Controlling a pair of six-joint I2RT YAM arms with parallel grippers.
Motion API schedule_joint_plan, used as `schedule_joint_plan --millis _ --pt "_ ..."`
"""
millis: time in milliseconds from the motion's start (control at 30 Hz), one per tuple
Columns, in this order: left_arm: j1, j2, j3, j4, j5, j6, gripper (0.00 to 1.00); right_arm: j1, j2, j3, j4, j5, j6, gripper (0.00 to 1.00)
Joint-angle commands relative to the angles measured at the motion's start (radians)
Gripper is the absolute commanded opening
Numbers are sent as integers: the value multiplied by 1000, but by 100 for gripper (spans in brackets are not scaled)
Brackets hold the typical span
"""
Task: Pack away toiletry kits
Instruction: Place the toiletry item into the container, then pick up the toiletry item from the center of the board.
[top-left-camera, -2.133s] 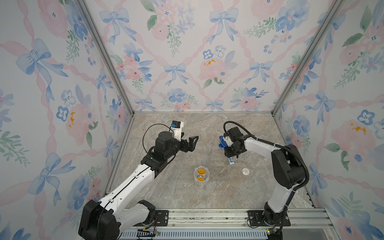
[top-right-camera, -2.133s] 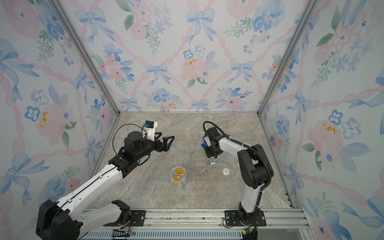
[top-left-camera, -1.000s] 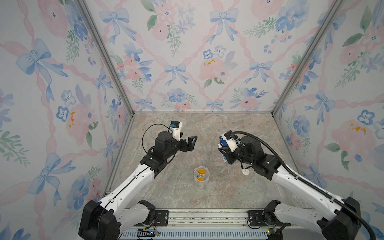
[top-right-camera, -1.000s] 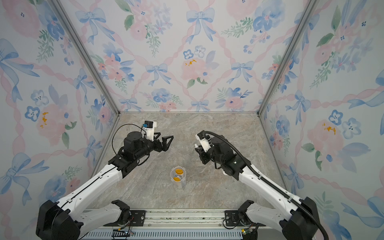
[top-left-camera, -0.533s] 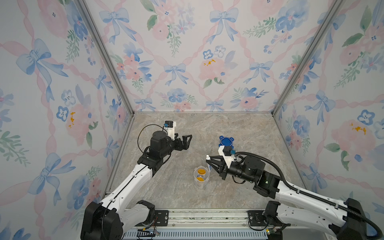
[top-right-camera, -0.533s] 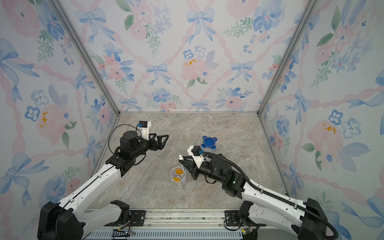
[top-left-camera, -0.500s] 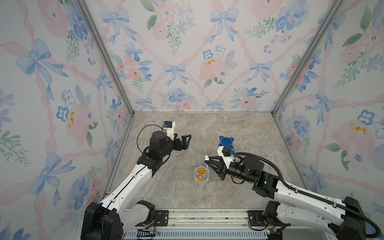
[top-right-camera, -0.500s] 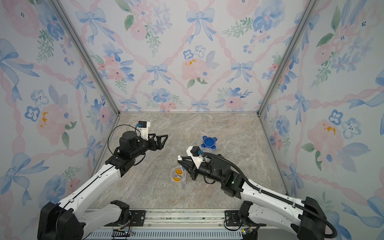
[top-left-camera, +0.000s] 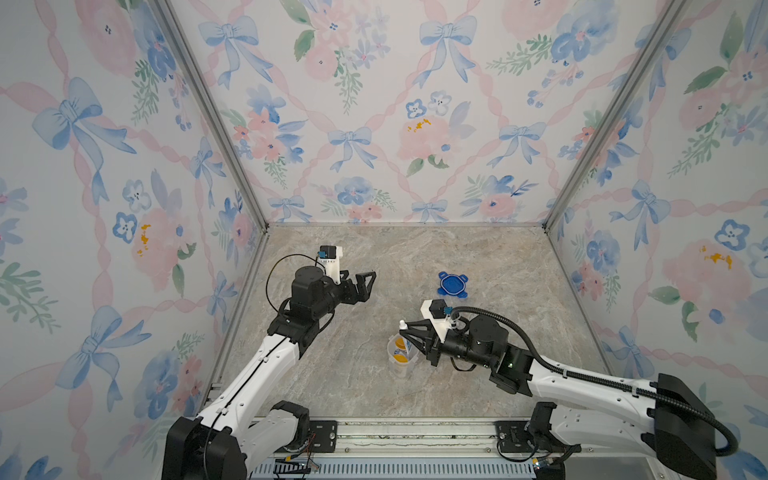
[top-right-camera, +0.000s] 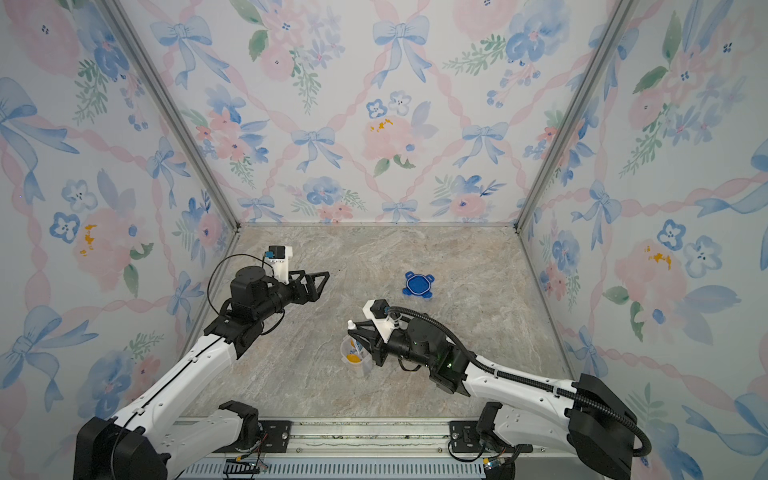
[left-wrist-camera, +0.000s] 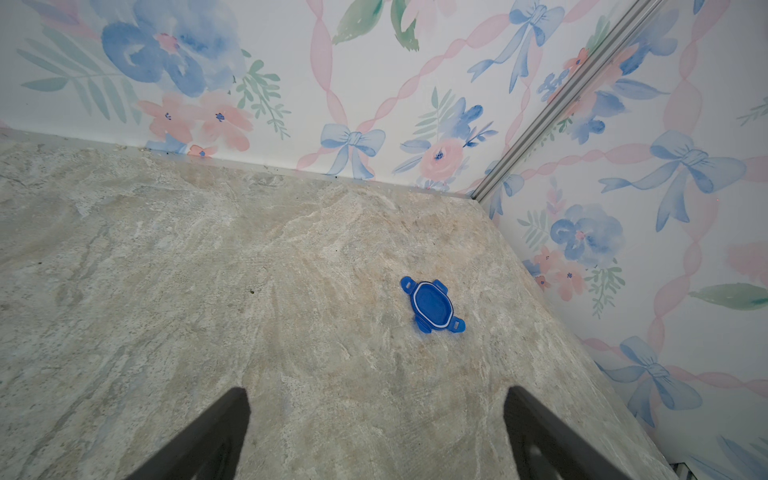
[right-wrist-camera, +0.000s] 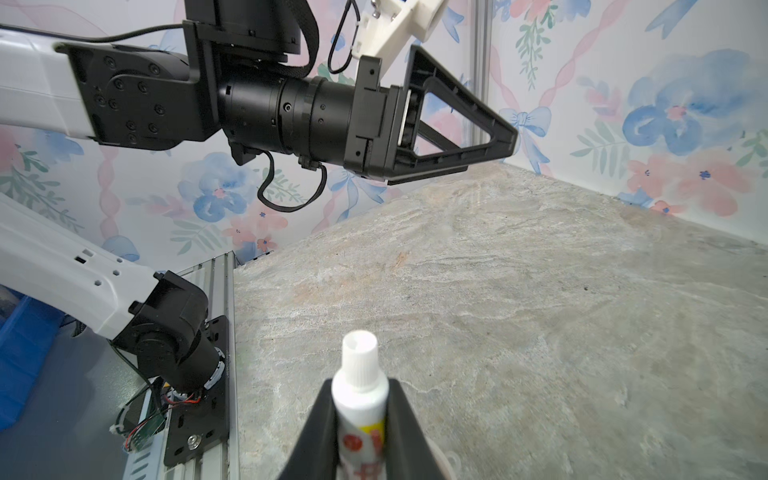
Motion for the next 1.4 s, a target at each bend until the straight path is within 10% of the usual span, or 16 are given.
schedule_joint_plan --millis 0,700,933,1000,1100,1367 --pt "6 14 10 -7 23 -9 98 12 -14 -18 -21 -5 -37 21" --pt "8 25 70 -8 12 -23 98 3 -66 -2 -213 27 -130 35" --pt "-59 89 105 -9 -29 30 98 -4 -395 252 -929 509 6 67" --pt "-102 115 127 -9 -33 47 98 -82 -381 384 -1238 661 123 81" --pt "-161 149 168 -8 -25 73 98 -402 -276 473 -1511 484 157 87" --pt "-178 108 158 7 48 25 98 -833 -48 319 -1322 94 188 97"
